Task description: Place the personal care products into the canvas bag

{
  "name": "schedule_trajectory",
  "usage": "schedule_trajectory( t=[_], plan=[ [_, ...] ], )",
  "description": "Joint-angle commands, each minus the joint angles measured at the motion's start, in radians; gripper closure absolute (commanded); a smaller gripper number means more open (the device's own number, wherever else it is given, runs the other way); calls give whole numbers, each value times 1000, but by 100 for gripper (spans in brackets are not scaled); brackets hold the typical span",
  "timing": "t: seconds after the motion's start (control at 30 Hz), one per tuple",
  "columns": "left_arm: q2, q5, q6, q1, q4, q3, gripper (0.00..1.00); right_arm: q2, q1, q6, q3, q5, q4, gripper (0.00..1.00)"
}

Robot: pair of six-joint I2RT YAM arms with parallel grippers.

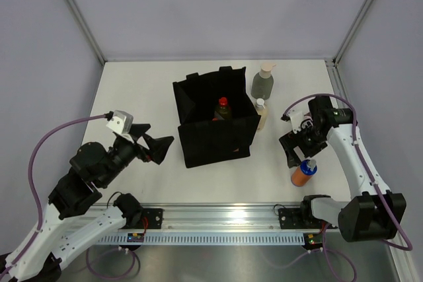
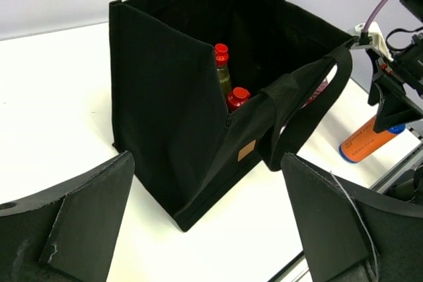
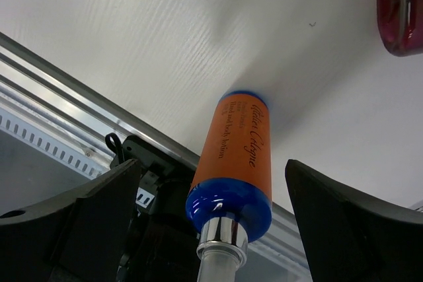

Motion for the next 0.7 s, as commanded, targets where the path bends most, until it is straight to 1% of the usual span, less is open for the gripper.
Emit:
schedule_trajectory(
  t=[0.0,0.2,0.37,0.47,0.67],
  plan=[
    [-23,-7,2,2,24,-15,1,-10,2,-44,-31,50,-35,1],
    [-19,-7,7,2,24,-25,1,-36,5,-64,-88,126,-35,0],
    [-12,2,4,2,36,-28,1,-35,17,-61,-125,169,-14,5],
    [-15,2,2,2,38,-31,1,-39,25,-53,-131,174,0,9],
    [-19,2,-1,2,41,-37,1,-50,39,-30,-136,195,26,22]
  ],
)
